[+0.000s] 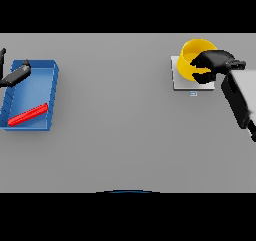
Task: Pick up the red beaker and tilt it to pour out 1 green nut into yellow bowl. Pick up the yellow bowl and place it on the metallic measuring scale.
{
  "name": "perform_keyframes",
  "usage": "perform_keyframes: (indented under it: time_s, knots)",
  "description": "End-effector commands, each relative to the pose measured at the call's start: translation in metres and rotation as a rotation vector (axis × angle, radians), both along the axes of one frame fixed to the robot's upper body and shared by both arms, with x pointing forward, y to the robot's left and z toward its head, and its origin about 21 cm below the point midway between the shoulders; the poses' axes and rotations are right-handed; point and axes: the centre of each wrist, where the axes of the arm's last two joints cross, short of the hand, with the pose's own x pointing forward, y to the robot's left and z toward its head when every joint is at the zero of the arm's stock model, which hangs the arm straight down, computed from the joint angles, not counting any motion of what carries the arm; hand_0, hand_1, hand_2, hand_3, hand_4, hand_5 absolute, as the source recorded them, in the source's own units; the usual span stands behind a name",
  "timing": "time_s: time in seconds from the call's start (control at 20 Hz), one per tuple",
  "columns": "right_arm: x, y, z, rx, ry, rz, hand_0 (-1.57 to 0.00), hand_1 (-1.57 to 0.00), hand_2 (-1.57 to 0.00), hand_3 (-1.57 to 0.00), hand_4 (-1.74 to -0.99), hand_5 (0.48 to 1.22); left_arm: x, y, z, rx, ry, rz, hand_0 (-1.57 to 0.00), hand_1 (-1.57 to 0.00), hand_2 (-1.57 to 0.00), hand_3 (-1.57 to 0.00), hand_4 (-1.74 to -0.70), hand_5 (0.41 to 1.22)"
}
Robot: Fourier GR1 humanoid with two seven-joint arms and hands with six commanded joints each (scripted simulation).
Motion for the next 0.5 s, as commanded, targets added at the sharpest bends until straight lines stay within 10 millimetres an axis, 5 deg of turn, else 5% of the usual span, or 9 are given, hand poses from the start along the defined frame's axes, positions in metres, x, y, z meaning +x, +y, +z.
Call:
perform_keyframes:
  time_s: [0.0, 0.2, 0.45]
  knots:
    - [0.0004, 0.001, -0.0004, -0.002, 0.006, -0.001, -0.62, -0.55, -0.69, -0.67, -1.444, 0.887, 0.0019, -0.0007, 0.0002, 0.003, 0.002, -0.002, 0.0, 0.0, 0.0, 0.0, -0.81, 0.742]
    - [0.0019, -0.0017, -0.0003, -0.001, 0.024, 0.018, -0.25, -0.23, -0.39, -0.54, -1.385, 0.78, 0.0048, -0.0023, -0.0004, 0.008, 0.002, -0.006, 0.0, 0.0, 0.0, 0.0, -0.81, 0.739]
    - [0.0058, 0.0016, -0.0027, -0.031, 0.041, 0.03, -0.08, -0.07, -0.17, -0.39, -1.325, 0.737, 0.0046, -0.001, 0.0023, -0.003, -0.009, 0.006, 0.0, 0.0, 0.0, 0.0, -0.82, 0.733]
